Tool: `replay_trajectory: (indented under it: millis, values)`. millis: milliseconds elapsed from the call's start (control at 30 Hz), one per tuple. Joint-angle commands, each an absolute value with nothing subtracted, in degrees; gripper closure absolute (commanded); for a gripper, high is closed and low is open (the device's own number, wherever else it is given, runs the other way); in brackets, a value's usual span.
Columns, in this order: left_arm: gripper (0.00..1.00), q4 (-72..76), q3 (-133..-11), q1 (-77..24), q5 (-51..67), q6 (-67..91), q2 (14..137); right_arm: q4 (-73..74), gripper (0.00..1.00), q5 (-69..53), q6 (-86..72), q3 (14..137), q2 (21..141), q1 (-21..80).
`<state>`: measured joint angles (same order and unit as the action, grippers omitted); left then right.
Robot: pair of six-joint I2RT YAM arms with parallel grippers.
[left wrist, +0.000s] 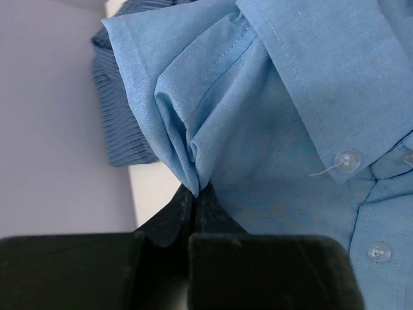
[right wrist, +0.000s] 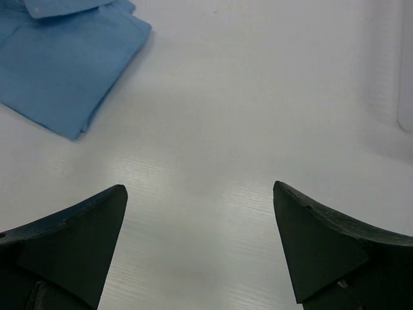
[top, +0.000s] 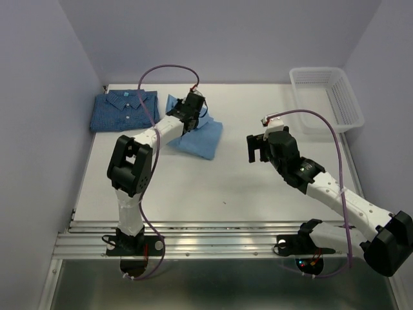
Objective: Fold and stack the long sleeve shirts
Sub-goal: Neatly place the folded shirt to the corner
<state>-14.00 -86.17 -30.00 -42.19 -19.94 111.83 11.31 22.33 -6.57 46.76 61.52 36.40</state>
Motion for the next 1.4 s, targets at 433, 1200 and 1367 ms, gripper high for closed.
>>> replay_trajectory:
  millis: [433, 1200, 1367]
  values:
    - [1.00, 8.2, -94.2, -16.7, -50.4, -47.4, 108.3, 7.8, 0.00, 26.5, -4.8, 47.3, 62.6, 36.2]
    - [1.00, 3.9, -105.5, -14.5, -43.7, -47.8, 108.5, 7.1, 0.00, 22.5, -5.4, 46.2, 61.2, 36.2]
    - [1.00, 1.6, -107.9, -11.1, -42.4, -44.4, 112.3, 7.1, 0.00, 23.1, -5.4, 45.9, 60.4, 36.2]
